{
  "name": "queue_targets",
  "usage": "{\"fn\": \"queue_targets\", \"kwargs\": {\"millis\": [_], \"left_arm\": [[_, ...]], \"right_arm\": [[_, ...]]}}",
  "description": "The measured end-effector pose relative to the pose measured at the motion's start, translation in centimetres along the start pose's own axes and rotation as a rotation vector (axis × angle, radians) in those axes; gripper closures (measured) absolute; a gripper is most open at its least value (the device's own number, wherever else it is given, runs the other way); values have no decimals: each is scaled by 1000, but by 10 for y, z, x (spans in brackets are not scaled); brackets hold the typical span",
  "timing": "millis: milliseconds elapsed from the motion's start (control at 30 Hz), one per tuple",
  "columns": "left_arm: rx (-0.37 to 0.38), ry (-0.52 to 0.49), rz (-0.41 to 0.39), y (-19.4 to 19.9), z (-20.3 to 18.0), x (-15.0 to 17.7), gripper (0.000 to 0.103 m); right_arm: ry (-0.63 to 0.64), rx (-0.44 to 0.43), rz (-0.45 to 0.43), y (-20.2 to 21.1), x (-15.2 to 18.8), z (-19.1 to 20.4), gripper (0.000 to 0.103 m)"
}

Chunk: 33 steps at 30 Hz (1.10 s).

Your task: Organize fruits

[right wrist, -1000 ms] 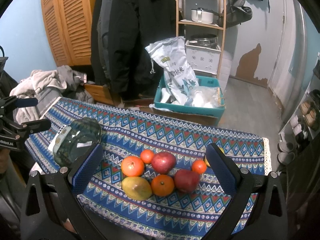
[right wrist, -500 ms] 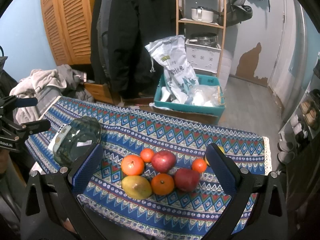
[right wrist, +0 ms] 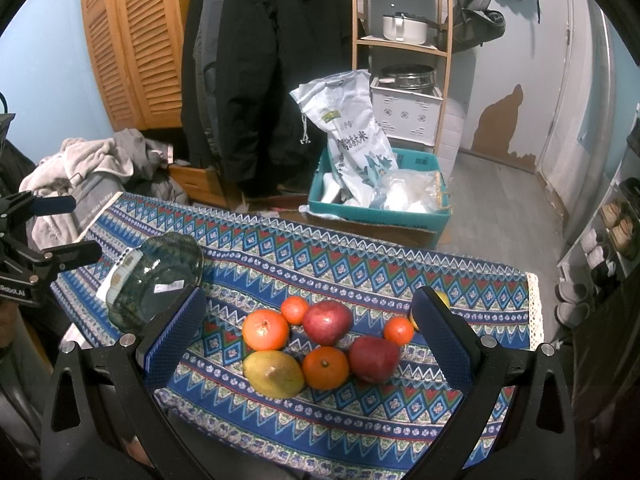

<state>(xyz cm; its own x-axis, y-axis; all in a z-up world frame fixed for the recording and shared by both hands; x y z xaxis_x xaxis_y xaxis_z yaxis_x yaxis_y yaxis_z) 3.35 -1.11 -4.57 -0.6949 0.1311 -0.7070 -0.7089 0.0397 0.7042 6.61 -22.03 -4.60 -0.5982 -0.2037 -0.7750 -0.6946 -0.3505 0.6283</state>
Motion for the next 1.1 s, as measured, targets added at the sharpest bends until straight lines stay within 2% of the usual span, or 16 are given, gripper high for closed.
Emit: {"fn": "queue_targets", "kwargs": {"millis": [700,1100], "left_arm": [[4,-4,2,0,-5,3,1],[26,-4,22,-9,-7,5,1]], "right_arm": [[-3,2,7,0,5,0,2],[-30,30,16,1,1,-19,2]]}}
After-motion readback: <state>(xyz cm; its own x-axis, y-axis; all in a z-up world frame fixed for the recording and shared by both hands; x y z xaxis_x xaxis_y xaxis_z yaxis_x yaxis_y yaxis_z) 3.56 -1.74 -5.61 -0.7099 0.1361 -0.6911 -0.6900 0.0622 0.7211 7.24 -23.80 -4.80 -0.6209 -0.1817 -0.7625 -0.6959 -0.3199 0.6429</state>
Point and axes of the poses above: each gripper's, at about its wrist camera, not at the fingertips, and y roughly against the way its jaws point, z to its left, x to its underside, the point moved 6 cm from there along -y, roughly the way its jaws point, and after that the axes turned 6 degrees about -z, right-handed, at the moved point
